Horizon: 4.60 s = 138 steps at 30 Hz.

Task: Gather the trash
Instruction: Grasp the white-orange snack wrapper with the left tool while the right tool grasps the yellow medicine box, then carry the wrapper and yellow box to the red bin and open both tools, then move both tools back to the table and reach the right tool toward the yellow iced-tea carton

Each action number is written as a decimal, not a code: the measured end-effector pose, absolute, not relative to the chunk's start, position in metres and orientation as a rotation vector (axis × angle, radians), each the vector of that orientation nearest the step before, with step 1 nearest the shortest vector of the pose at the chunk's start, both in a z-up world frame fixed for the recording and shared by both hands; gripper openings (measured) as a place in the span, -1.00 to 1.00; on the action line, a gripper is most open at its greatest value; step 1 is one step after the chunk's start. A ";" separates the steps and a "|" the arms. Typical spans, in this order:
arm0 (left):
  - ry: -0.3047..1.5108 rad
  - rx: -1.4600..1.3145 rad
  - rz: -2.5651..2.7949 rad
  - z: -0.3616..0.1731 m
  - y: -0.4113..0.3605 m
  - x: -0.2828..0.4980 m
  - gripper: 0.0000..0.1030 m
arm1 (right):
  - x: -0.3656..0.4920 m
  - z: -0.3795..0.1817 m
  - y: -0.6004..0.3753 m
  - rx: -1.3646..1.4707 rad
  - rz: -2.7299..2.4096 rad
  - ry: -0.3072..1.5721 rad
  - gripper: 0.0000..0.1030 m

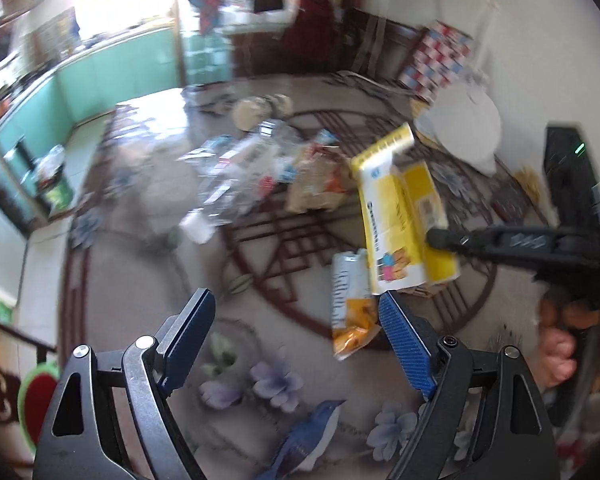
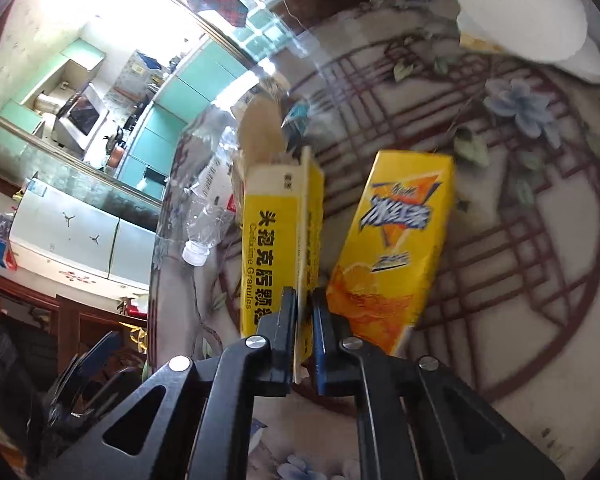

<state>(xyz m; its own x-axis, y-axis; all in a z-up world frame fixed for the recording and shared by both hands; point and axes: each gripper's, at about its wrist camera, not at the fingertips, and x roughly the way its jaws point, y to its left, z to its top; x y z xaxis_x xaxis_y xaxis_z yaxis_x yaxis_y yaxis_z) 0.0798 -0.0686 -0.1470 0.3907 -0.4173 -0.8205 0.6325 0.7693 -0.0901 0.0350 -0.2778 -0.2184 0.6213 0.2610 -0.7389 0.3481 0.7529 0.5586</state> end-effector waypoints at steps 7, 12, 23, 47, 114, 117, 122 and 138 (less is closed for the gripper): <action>1.091 0.321 -0.818 -0.193 -0.126 0.082 0.63 | -0.024 -0.171 -0.302 0.612 -0.110 0.863 -0.89; 1.171 0.318 -0.810 -0.217 -0.147 0.085 0.06 | -0.061 -0.137 -0.323 0.638 -0.135 0.792 -0.89; 1.086 0.201 -0.814 -0.180 -0.111 0.072 -0.68 | -0.072 -0.036 -0.327 0.538 -0.136 0.616 -0.89; 0.929 -0.002 -0.615 -0.100 0.083 0.057 -0.68 | -0.021 -0.055 -0.147 0.449 -0.003 0.738 -0.89; 1.073 -0.249 -0.067 -0.185 0.361 0.091 -0.67 | 0.113 -0.194 0.202 0.094 0.516 1.166 -0.87; 1.072 -0.243 -0.066 -0.185 0.362 0.096 -0.66 | 0.117 -0.196 0.205 0.101 0.526 1.165 -0.87; 1.065 -0.254 -0.058 -0.183 0.363 0.100 -0.65 | 0.119 -0.196 0.212 0.095 0.549 1.166 -0.86; 1.008 -0.212 -0.018 -0.169 0.354 0.090 0.66 | 0.124 -0.194 0.207 0.136 0.539 1.124 -0.78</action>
